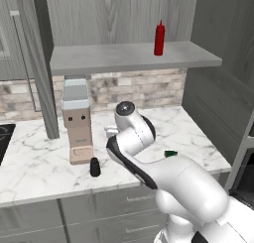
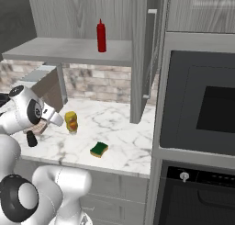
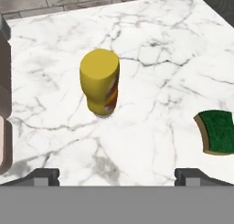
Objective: There are various items on the counter. Only move the condiments/shakers into the cabinet.
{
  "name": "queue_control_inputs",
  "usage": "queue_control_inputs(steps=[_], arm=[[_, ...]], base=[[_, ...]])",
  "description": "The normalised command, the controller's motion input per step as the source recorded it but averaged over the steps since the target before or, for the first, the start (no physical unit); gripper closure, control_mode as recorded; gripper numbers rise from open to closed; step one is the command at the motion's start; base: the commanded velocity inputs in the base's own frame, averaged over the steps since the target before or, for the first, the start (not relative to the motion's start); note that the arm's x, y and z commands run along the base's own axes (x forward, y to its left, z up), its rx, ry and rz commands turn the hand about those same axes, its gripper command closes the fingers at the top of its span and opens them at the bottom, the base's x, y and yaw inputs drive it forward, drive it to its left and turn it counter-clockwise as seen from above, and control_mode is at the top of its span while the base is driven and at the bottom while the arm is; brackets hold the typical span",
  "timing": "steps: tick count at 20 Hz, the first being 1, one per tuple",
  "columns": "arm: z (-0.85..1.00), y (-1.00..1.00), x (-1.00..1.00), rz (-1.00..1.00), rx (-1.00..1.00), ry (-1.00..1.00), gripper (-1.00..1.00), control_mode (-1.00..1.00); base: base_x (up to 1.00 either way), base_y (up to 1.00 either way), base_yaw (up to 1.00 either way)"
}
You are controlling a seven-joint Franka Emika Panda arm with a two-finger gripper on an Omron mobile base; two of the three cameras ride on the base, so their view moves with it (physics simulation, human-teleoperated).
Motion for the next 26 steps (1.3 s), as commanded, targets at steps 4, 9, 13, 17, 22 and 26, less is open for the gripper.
queue_control_inputs(steps=[4,9,13,17,22,26], arm=[[-0.03,0.00,0.06,0.00,0.00,-0.03,-1.00,-1.00],[-0.01,-0.01,0.14,0.00,0.00,0.00,-1.00,-1.00],[0.00,-0.07,0.03,0.00,0.00,0.00,-1.00,-1.00],[-0.01,-0.01,0.23,0.00,0.00,0.00,-1.00,-1.00],[-0.01,0.00,0.16,0.00,0.00,0.01,-1.00,-1.00],[-0.06,0.00,0.16,0.00,0.00,0.00,-1.00,-1.00]], base=[[0.00,0.00,0.00],[0.00,0.00,0.00],[0.00,0.00,0.00],[0.00,0.00,0.00],[0.00,0.00,0.00],[0.00,0.00,0.00]])
